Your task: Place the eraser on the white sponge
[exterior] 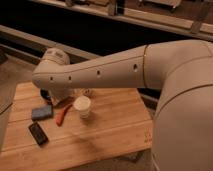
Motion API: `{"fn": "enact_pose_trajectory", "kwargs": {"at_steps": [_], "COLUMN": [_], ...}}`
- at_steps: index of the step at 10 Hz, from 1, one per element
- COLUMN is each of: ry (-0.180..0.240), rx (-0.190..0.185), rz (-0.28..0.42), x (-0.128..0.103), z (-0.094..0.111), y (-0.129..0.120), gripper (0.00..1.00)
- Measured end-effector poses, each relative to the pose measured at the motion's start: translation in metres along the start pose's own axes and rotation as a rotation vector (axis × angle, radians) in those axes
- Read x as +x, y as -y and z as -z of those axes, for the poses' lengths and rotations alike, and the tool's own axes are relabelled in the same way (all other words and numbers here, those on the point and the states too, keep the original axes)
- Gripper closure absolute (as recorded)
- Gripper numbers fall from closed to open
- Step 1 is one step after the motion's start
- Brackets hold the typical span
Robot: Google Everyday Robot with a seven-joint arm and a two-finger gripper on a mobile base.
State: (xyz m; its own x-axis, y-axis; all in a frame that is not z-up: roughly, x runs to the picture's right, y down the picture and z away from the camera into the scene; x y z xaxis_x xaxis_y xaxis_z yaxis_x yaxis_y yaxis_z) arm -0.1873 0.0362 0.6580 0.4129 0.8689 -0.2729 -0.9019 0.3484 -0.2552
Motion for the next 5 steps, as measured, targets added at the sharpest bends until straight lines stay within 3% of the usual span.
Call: {"fn": "enact_pose_trajectory", "kwargs": {"at_steps": [1,3,5], "ry": [0.036,0.197,0.261], "rx": [-0.009,-0.077,-0.123], "rz": [0.001,0.024,0.038], "x": [-0.008,-0.039,-0.041], "z": [0.004,0.028,0.035], "y": [-0.002,-0.021,-0.033], "gripper": [0.35,0.35,0.35]}}
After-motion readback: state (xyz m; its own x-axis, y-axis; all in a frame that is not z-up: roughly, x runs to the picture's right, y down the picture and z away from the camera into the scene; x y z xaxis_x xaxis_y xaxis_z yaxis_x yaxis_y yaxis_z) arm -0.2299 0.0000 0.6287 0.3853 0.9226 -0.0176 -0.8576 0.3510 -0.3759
